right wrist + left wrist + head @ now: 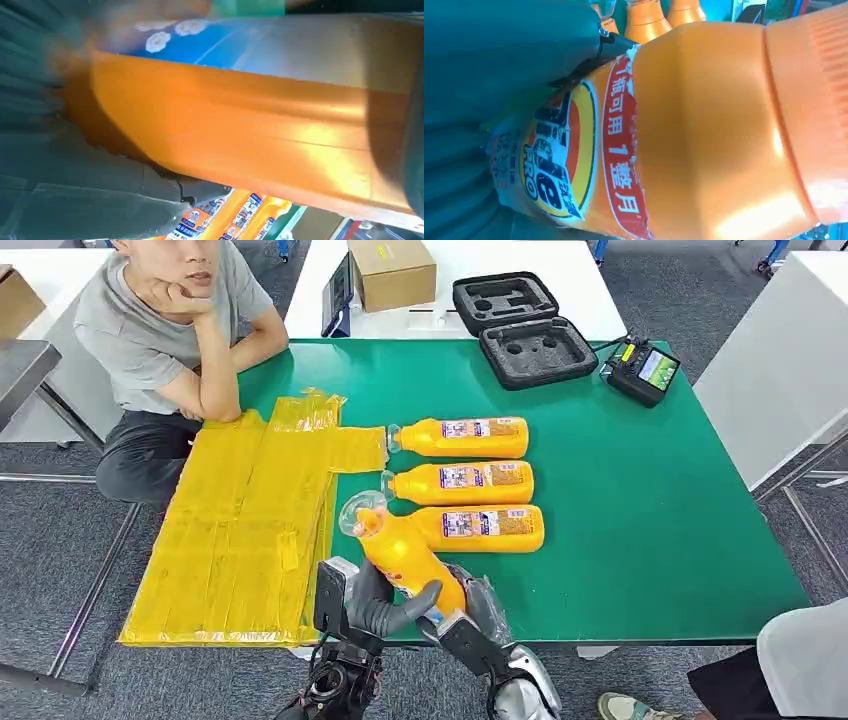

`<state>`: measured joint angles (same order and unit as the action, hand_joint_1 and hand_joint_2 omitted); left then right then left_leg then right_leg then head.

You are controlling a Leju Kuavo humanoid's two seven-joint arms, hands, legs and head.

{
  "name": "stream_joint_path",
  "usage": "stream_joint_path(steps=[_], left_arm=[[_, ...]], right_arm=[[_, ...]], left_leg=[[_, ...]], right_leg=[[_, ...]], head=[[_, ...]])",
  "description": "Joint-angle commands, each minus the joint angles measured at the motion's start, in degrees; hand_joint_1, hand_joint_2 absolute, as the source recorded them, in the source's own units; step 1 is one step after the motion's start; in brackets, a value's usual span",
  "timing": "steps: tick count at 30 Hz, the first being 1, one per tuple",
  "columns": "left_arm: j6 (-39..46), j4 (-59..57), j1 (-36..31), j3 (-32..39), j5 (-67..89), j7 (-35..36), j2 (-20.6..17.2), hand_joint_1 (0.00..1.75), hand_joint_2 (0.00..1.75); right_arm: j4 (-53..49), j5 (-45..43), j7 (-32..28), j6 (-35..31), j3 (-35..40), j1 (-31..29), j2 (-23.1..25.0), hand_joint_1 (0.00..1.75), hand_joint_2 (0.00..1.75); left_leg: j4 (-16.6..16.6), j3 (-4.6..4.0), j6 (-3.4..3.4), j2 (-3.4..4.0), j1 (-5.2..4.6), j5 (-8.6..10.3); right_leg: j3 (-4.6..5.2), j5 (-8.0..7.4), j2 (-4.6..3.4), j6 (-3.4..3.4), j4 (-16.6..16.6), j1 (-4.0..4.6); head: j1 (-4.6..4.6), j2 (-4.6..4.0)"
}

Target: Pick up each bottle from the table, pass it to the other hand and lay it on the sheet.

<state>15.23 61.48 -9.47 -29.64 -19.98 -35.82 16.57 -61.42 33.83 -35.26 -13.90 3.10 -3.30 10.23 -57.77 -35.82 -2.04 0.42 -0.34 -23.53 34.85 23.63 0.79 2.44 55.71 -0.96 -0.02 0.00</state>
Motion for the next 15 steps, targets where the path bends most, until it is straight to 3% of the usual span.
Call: stream_joint_path(steps=[1, 9, 15], left_arm=[[0.11, -0.53, -1.23, -0.77, 0.68, -0.25, -1.81, 1.75, 1.75], [9.85, 3.74, -2.39, 3.02, 9.9, -4.18, -5.02, 1.75, 1.75], [9.85, 3.74, -2.39, 3.02, 9.9, -4.18, -5.02, 1.75, 1.75]], right_arm=[[3.67, -0.43, 0.07, -0.89, 0.74, -1.9, -0.63, 0.0, 1.75], [2.79, -0.06, 0.46, -1.26, 0.6, -1.29, -0.25, 0.0, 1.75], [2.79, -0.06, 0.46, -1.26, 0.6, -1.29, -0.25, 0.0, 1.75]], left_leg=[[0.05, 0.24, 0.1, 0.03, 0.05, -0.08], [0.05, 0.32, 0.14, 0.1, 0.07, -0.12], [0.05, 0.32, 0.14, 0.1, 0.07, -0.12]], right_leg=[[-0.22, 0.06, -0.1, -0.09, -0.06, 0.04], [-0.28, 0.07, -0.18, -0.13, -0.04, 0.06], [-0.28, 0.07, -0.18, -0.13, -0.04, 0.06]], head=[[0.0, 0.0], [0.0, 0.0], [0.0, 0.0]])
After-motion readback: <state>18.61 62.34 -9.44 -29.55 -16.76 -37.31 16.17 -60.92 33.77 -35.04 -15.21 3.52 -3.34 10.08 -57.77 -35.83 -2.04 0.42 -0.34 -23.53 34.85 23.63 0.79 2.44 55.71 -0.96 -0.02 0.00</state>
